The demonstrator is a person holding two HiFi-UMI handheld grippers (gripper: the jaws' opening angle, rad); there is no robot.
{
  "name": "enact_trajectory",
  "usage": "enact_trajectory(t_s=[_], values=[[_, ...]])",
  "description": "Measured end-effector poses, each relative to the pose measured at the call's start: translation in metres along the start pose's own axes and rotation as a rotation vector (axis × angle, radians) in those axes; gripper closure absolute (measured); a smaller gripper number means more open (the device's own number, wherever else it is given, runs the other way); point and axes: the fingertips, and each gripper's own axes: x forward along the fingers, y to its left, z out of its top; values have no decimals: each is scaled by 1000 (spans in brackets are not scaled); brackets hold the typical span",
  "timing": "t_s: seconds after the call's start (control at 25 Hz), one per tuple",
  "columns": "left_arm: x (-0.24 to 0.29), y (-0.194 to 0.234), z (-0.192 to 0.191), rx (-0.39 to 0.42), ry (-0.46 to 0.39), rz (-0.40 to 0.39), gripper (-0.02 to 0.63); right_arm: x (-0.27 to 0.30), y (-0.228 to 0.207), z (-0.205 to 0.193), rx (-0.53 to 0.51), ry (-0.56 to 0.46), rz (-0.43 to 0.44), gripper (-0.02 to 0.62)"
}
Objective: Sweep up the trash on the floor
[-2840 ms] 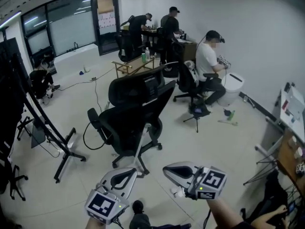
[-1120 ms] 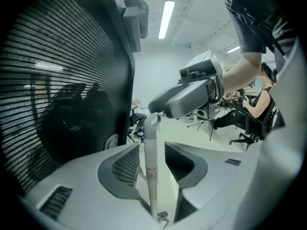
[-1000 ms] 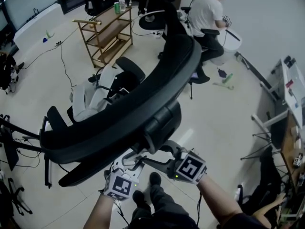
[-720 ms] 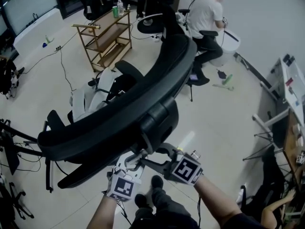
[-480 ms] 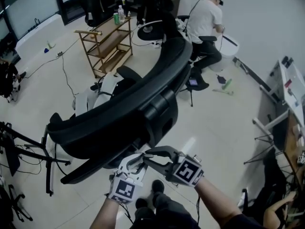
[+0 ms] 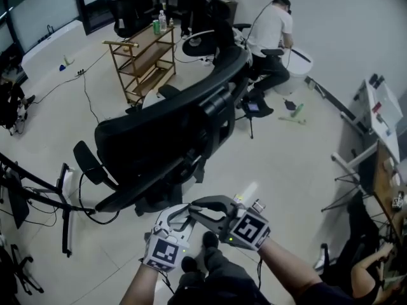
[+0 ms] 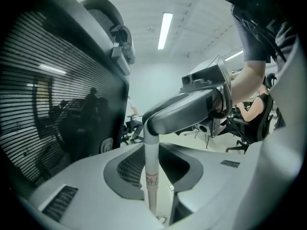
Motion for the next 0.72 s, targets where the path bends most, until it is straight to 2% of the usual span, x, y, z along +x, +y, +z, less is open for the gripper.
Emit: enact_trajectory(t_s=[0.28, 0.52, 0.72], values=[[-45, -39, 38, -9, -70, -72, 515, -33, 49, 37, -49, -17, -51, 514], [-45, -82, 72, 26, -126, -168, 515, -84, 59, 52, -40, -40, -203, 517], [-30, -124, 90, 67, -142, -265, 515, -133, 56, 47, 58, -77, -329, 517]])
